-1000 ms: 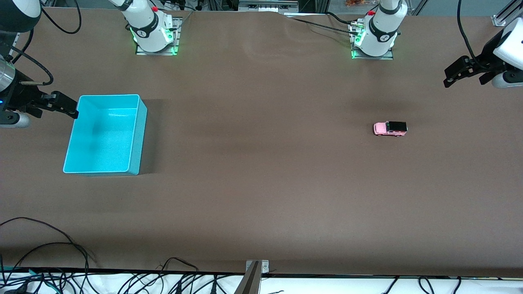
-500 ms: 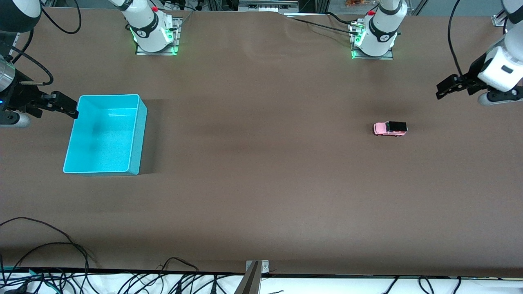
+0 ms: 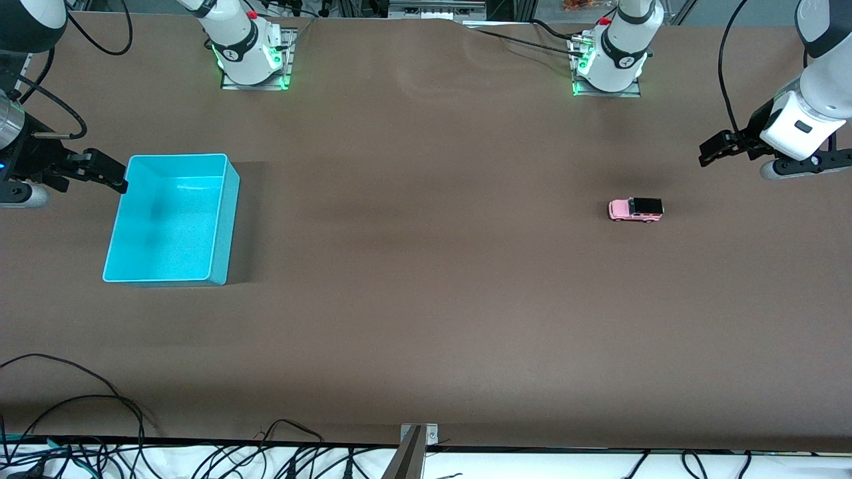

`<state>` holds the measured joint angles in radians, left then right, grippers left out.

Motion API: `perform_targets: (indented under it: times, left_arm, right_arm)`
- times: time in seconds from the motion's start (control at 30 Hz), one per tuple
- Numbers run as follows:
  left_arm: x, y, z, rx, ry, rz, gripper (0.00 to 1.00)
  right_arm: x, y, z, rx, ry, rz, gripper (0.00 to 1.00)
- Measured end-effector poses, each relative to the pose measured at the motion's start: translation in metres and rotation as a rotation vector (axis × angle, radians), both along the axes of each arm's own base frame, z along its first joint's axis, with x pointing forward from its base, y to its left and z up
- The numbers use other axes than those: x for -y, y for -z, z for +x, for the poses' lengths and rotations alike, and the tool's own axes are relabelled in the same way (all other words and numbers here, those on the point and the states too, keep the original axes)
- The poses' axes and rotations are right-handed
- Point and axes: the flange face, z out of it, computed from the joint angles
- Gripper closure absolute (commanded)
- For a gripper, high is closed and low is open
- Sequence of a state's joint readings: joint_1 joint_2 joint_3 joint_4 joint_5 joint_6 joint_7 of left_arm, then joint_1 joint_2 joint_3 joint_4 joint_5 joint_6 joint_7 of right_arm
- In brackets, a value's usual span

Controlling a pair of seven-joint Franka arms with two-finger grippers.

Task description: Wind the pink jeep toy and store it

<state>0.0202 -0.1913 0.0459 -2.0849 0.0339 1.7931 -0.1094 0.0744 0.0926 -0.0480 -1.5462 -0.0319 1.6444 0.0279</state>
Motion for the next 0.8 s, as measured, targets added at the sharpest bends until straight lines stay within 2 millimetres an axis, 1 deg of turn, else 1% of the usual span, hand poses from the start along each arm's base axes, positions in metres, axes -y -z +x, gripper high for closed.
perform_targets:
  times: [0.13,0.4,0.63,0.8]
  left_arm:
    - [-0.001,0.011,-0.002,-0.007,-0.002,-0.001,0.00]
    - [-0.001,0.051,-0.008,0.000,0.000,-0.002,0.00]
    - [-0.005,0.072,-0.009,0.000,-0.008,-0.002,0.00]
    - [-0.006,0.094,-0.010,0.013,-0.011,-0.001,0.00]
  right_arm:
    - [0.000,0.000,0.000,0.000,0.000,0.000,0.00]
    - [0.000,0.000,0.000,0.000,0.000,0.000,0.00]
    - [0.000,0.000,0.000,0.000,0.000,0.000,0.00]
    - [0.000,0.000,0.000,0.000,0.000,0.000,0.00]
